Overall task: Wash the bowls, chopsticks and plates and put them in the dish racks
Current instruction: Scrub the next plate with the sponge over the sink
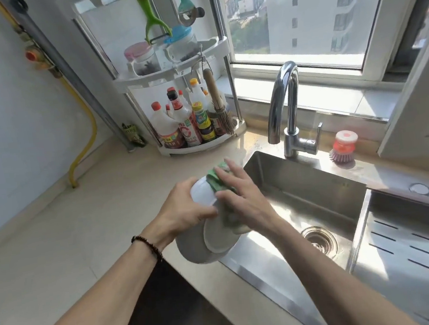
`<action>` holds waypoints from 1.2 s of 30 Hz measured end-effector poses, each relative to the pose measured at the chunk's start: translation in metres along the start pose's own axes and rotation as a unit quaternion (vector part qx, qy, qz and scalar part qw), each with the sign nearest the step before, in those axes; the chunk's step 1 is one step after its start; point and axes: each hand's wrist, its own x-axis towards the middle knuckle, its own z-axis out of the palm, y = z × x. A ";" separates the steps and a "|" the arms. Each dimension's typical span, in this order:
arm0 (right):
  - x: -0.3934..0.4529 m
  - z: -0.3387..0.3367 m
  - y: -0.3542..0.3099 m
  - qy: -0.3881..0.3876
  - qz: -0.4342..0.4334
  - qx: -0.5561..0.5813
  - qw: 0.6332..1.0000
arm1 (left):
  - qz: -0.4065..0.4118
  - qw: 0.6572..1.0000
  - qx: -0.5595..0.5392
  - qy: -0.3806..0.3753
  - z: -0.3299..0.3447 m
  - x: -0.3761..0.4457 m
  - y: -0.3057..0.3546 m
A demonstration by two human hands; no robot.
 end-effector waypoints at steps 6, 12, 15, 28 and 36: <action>0.008 0.029 -0.008 0.040 -0.115 -0.142 0.982 | 0.031 0.994 -0.099 0.025 -0.001 -0.009 0.004; 0.000 0.040 -0.018 0.007 -0.081 -0.126 0.989 | 0.004 0.996 -0.028 0.084 -0.012 -0.012 0.002; -0.005 0.039 -0.010 -0.002 -0.154 -0.134 0.979 | 0.012 0.995 -0.036 0.095 -0.013 -0.016 -0.004; 0.034 0.026 -0.008 0.065 -0.045 0.012 0.997 | 0.018 0.992 -0.057 0.111 -0.017 -0.024 -0.004; 0.044 0.029 -0.014 0.088 -0.045 0.031 0.995 | 0.027 0.991 -0.060 0.114 -0.023 -0.030 -0.002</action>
